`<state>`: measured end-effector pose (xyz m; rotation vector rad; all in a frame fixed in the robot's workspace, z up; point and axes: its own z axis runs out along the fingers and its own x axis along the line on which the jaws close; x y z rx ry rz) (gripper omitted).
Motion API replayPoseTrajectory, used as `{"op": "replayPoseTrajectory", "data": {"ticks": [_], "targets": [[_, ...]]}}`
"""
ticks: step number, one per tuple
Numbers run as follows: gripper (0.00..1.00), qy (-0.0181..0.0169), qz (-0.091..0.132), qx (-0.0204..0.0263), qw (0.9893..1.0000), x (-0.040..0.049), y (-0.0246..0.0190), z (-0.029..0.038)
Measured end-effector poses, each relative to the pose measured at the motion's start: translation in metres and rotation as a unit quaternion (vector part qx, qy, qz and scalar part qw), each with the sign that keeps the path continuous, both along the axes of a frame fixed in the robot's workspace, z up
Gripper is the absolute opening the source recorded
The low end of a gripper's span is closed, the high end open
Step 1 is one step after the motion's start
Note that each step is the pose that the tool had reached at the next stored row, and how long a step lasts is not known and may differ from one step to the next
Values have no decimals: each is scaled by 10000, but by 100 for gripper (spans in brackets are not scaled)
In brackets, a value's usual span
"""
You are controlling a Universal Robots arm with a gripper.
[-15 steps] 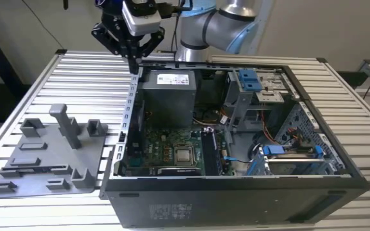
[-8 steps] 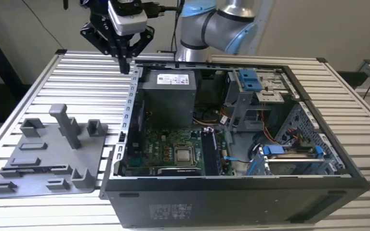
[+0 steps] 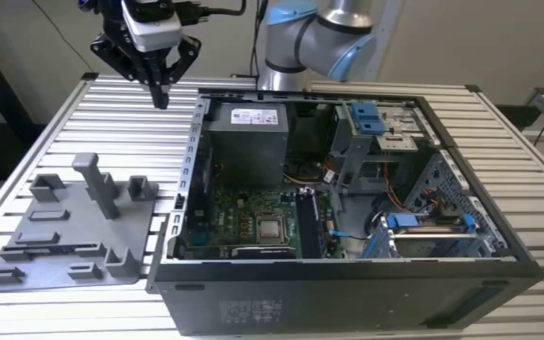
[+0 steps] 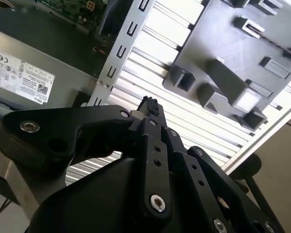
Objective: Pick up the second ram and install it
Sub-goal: 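Reach for the second ram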
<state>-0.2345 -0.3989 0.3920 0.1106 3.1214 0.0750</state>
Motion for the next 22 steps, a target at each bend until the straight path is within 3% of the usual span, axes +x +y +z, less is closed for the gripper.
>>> {"op": "replayPoseTrajectory", "data": {"ticks": [8, 22], "targets": [[11, -4, 4, 0, 10000, -258, 0, -4], [11, -4, 81, 3, 10000, -632, 0, -17]]}}
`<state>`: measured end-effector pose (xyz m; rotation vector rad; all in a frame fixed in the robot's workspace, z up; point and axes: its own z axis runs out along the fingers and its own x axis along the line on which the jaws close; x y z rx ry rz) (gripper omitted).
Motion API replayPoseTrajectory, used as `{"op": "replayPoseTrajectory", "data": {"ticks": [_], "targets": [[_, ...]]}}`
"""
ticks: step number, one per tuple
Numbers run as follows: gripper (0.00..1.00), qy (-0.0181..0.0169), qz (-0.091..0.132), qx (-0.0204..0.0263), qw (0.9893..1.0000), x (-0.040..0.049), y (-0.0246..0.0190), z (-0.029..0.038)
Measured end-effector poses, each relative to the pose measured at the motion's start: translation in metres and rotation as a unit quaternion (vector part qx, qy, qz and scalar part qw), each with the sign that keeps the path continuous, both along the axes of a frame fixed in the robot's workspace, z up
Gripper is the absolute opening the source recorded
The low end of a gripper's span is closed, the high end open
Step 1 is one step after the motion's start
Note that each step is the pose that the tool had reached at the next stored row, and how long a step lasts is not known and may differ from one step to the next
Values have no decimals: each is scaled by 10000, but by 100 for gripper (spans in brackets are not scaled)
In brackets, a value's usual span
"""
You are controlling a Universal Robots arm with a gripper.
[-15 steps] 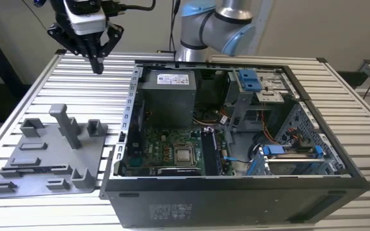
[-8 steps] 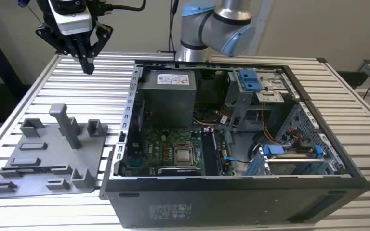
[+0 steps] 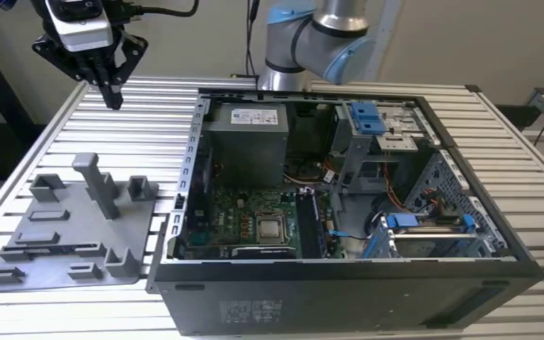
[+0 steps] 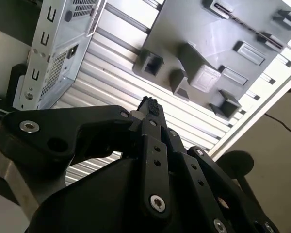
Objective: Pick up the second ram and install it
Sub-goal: 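Reach for the second ram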
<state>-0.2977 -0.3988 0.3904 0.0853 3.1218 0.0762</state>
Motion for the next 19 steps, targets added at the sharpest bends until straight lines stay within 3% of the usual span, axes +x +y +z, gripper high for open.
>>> {"op": "replayPoseTrajectory", "data": {"ticks": [13, 19], "targets": [[11, -1, 59, 18, 10000, -384, 0, -11], [11, -3, 137, 18, 9999, -513, 0, -16]]}}
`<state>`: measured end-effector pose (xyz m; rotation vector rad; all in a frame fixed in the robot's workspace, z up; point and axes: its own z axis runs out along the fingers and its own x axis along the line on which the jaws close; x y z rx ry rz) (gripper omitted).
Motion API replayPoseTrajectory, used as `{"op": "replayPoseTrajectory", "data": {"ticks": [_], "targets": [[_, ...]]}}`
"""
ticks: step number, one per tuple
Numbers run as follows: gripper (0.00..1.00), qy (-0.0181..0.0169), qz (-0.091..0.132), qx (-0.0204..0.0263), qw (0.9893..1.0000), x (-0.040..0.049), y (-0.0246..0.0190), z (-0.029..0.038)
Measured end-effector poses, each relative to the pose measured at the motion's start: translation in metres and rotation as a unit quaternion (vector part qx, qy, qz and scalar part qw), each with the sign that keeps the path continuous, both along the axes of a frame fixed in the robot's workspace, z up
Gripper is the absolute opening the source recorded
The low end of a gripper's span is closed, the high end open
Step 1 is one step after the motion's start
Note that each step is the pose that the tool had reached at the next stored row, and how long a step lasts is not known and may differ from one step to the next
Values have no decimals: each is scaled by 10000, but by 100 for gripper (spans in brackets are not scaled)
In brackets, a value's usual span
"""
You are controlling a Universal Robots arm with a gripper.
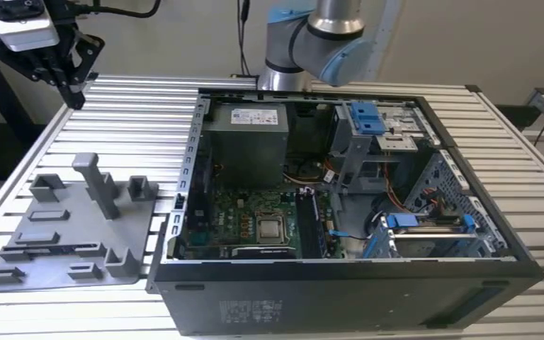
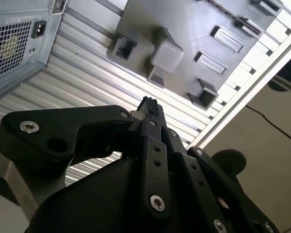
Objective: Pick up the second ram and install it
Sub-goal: 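Reach for the second ram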
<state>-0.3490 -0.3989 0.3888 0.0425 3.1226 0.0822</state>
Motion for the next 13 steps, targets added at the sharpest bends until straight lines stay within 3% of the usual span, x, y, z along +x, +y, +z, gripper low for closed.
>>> {"op": "replayPoseTrajectory", "data": {"ticks": [13], "targets": [[11, -1, 208, 0, 9998, -236, 0, -8]]}}
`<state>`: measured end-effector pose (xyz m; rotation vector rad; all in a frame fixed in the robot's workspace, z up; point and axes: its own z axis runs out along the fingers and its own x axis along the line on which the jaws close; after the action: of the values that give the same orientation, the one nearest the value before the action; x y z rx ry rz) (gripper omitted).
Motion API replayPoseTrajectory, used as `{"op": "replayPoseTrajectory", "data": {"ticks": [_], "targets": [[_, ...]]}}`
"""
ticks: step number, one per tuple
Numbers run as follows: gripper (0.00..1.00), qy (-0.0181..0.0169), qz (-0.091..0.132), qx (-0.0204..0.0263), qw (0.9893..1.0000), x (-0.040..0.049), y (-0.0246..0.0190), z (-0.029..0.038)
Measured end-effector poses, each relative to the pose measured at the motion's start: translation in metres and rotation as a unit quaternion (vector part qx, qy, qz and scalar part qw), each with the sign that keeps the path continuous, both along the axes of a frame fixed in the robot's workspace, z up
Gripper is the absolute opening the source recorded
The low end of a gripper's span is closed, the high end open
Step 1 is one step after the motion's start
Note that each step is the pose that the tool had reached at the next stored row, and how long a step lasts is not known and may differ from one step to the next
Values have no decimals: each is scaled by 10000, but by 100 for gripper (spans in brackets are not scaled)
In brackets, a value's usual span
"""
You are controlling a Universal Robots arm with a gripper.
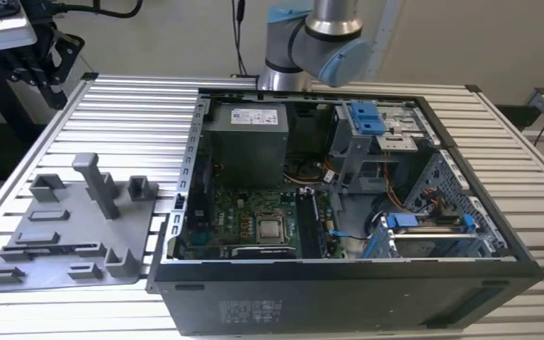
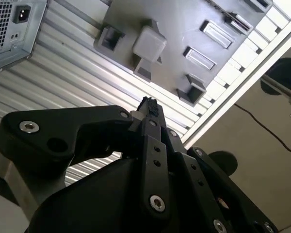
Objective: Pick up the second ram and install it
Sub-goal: 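Reach for the second ram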
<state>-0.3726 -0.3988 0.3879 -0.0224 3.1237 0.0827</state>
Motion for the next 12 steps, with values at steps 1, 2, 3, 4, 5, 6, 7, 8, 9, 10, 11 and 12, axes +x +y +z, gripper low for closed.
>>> {"op": "replayPoseTrajectory", "data": {"ticks": [1, 2, 3, 4, 5, 6, 7, 8, 9, 10, 11, 12], "targets": [[11, 0, 15, 0, 10000, -19, 0, 0], [11, 0, 28, 0, 10000, -37, 0, -1], [11, 0, 41, 0, 10000, -60, 0, -1], [11, 0, 52, 0, 10000, -81, 1, -2], [11, 0, 62, 0, 10000, -103, 1, -2], [11, 0, 72, 0, 10000, -125, 1, -2], [11, 0, 81, 0, 10000, -148, 2, -2], [11, 0, 89, 0, 10000, -170, 2, -2], [11, 1, 98, 0, 10000, -190, 2, -2], [11, 0, 105, 0, 9999, -211, 3, -3], [11, 0, 113, 0, 9999, -232, 3, -4], [11, 0, 122, 0, 9999, -253, 2, -4]]}}
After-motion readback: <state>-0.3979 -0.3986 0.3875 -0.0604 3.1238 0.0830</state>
